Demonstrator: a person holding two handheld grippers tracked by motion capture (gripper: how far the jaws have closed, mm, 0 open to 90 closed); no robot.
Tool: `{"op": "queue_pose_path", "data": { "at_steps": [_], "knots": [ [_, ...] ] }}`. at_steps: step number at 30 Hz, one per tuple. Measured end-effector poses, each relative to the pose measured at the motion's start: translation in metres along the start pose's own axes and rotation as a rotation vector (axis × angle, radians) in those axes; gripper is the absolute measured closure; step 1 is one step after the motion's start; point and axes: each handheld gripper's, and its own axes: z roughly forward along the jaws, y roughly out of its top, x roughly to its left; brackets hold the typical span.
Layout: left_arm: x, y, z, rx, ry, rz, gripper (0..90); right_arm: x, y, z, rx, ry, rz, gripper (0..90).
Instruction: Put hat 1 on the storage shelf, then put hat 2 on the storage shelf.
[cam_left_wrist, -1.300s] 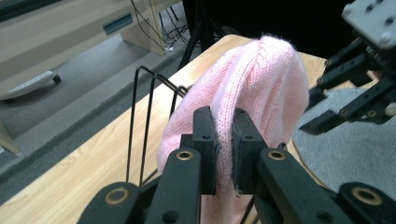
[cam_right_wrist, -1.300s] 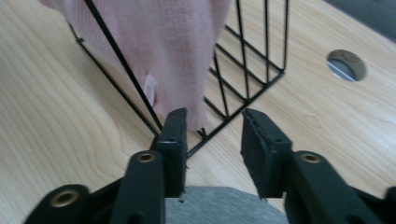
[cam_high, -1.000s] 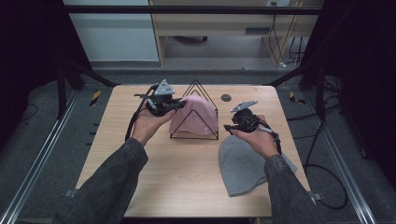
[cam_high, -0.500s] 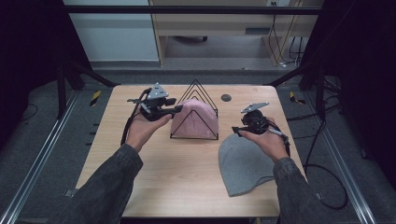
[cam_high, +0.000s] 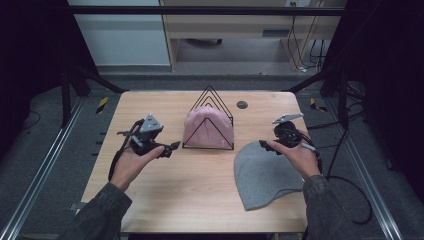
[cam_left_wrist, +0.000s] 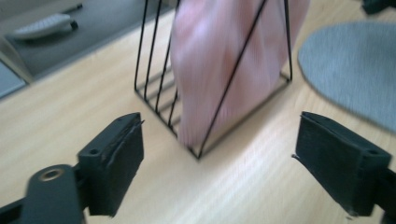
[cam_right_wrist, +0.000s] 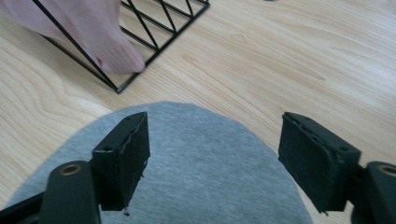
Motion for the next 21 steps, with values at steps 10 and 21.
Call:
{"op": "queue_pose_path", "data": {
  "at_steps": [10, 21],
  "knots": [
    [0.004, -0.075, -0.007, 0.107, 0.068, -0.024, 9.9, -0.034, -0.016, 0.009, 0.019, -0.025, 0.059, 42.2],
    [-0.001, -0.101, -0.022, 0.17, 0.082, -0.048, 9.9, -0.052, -0.029, 0.021, 0.06, -0.029, 0.093, 50.1]
  ]
}}
